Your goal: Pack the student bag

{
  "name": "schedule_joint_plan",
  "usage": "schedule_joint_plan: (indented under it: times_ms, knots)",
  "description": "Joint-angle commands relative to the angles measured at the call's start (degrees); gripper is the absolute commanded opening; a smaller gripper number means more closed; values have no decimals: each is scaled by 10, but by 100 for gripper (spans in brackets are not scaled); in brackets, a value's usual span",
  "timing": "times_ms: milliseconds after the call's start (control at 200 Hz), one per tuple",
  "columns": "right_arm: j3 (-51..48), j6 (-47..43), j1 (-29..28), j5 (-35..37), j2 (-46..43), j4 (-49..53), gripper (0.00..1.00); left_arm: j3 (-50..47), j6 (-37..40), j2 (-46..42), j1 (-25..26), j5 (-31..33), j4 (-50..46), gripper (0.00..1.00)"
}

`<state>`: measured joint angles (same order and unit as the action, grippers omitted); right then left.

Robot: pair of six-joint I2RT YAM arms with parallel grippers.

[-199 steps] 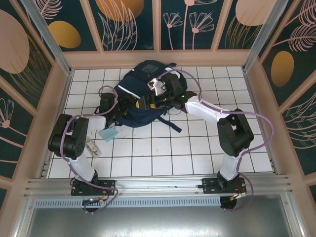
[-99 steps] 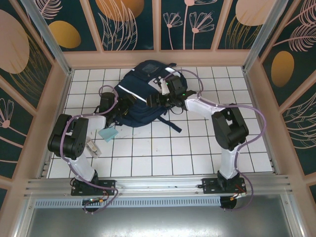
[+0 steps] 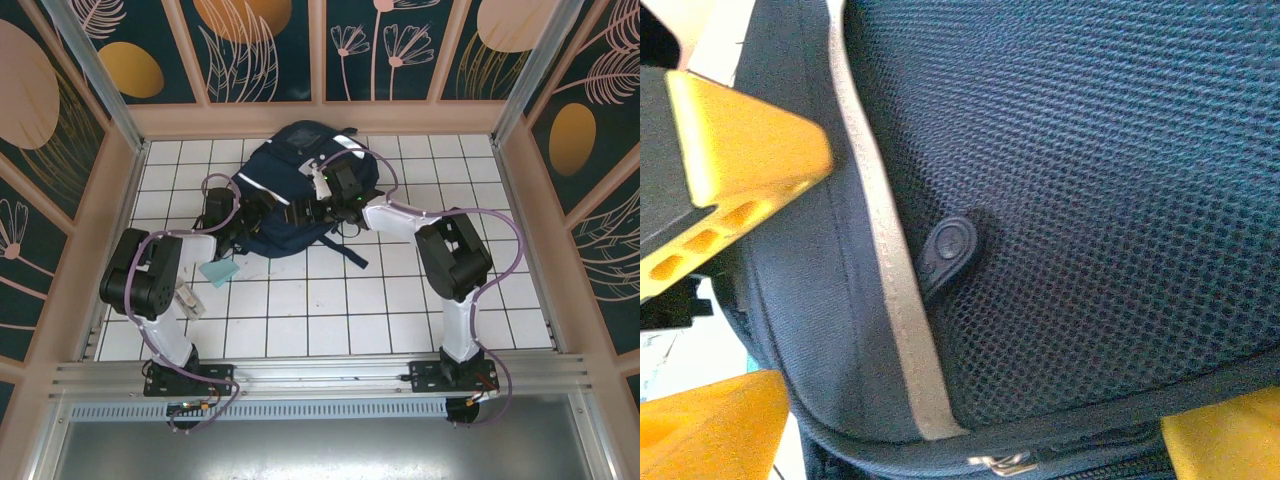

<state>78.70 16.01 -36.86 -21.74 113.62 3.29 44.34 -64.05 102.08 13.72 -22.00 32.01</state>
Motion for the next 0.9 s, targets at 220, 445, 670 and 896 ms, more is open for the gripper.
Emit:
schedule_joint_plan:
  times_ms: [220, 445, 670, 896]
  knots:
    - [-23, 58, -36, -218, -70, 24, 94, 10, -56, 30, 43, -41, 85, 79]
    - [-38, 34, -27, -164, -107, 75, 94, 45, -21, 26, 46, -42, 30, 79]
    - [-105, 130, 45, -3, -178, 26, 92, 47, 110, -43, 46, 33, -150, 79]
    - [-113, 190, 78, 42, -148, -43, 76, 46, 204, -121, 46, 105, -277, 77]
